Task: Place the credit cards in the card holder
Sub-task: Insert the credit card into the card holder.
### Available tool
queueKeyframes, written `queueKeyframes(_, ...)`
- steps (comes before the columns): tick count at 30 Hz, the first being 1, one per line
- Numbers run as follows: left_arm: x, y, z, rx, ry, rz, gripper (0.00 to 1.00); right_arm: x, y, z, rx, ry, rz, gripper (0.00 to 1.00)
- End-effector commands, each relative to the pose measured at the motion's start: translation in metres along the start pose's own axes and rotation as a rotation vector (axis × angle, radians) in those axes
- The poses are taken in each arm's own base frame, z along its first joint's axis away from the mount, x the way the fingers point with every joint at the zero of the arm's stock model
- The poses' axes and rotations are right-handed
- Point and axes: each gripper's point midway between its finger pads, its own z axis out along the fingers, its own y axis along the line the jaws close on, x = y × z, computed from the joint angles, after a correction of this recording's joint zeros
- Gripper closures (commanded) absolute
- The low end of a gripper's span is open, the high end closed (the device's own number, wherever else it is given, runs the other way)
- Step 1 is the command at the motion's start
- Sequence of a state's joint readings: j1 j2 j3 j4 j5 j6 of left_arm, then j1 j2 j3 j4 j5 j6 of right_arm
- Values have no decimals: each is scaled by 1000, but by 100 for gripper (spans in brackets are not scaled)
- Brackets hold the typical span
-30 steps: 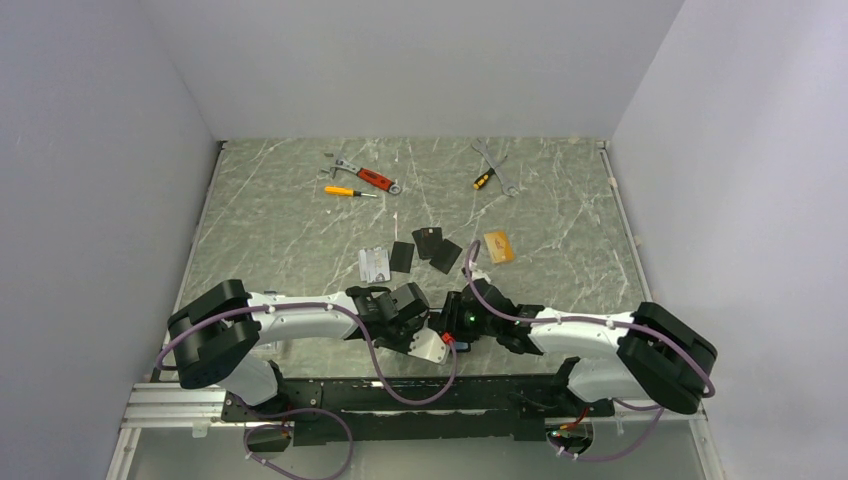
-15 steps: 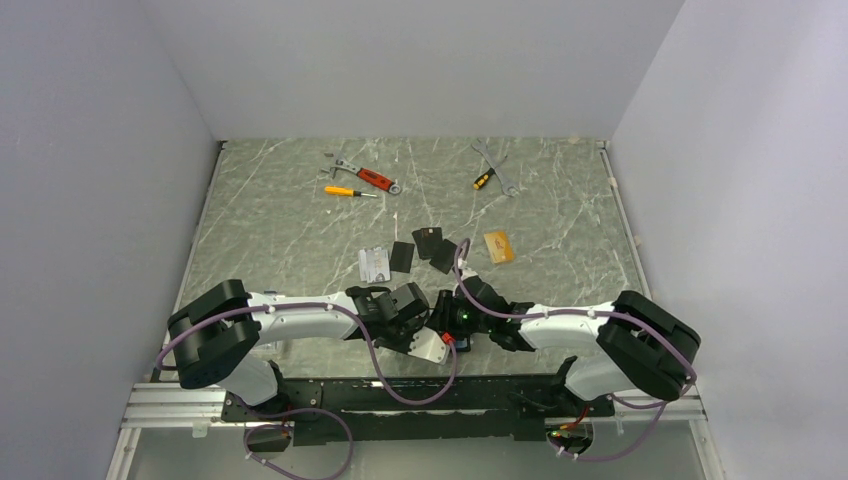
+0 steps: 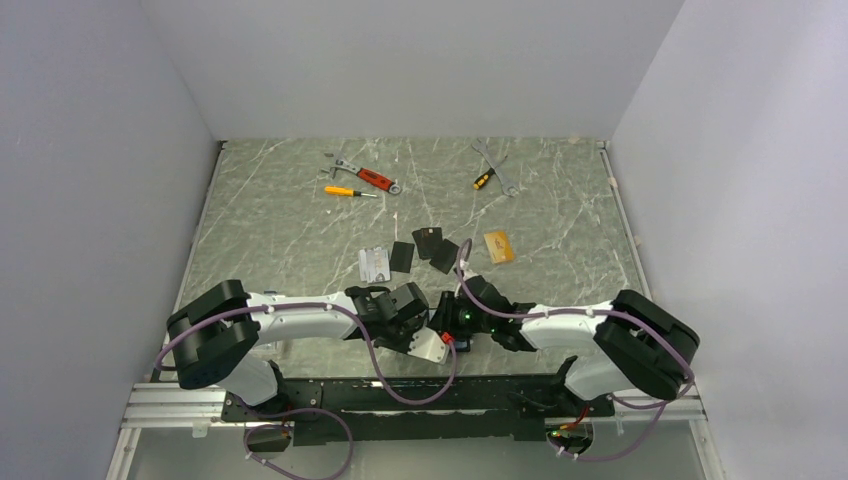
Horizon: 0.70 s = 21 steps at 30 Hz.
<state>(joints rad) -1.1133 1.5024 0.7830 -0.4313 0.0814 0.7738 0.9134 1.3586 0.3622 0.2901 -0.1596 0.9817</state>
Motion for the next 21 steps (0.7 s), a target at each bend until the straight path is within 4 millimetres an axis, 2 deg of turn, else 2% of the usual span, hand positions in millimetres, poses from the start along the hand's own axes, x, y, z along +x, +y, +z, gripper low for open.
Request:
queueKeyframes(1, -6, 8, -6, -25, -23, 15, 100, -10, 31, 8, -82, 0, -32, 69)
queueKeyframes(6, -7, 10, -7, -20, -23, 12, 100, -15, 38, 1, -86, -20, -47, 68)
queueKeyframes(10, -6, 16, -16, -13, -34, -24, 100, -21, 25, -16, -46, -54, -26, 66)
queueKeyframes(14, -2, 26, -38, -8, -73, -102, 95, -38, 10, -40, 9, -132, -30, 62)
queueKeyframes(16, 1, 33, -51, -12, -83, -151, 88, -56, 3, -53, 26, -194, -28, 61)
queueKeyframes(17, 1, 36, -58, -12, -88, -172, 85, -61, -7, -57, 58, -206, -18, 61)
queueKeyframes(21, -3, 57, -86, -60, -135, -235, 77, -83, -32, -63, 161, -239, -47, 60)
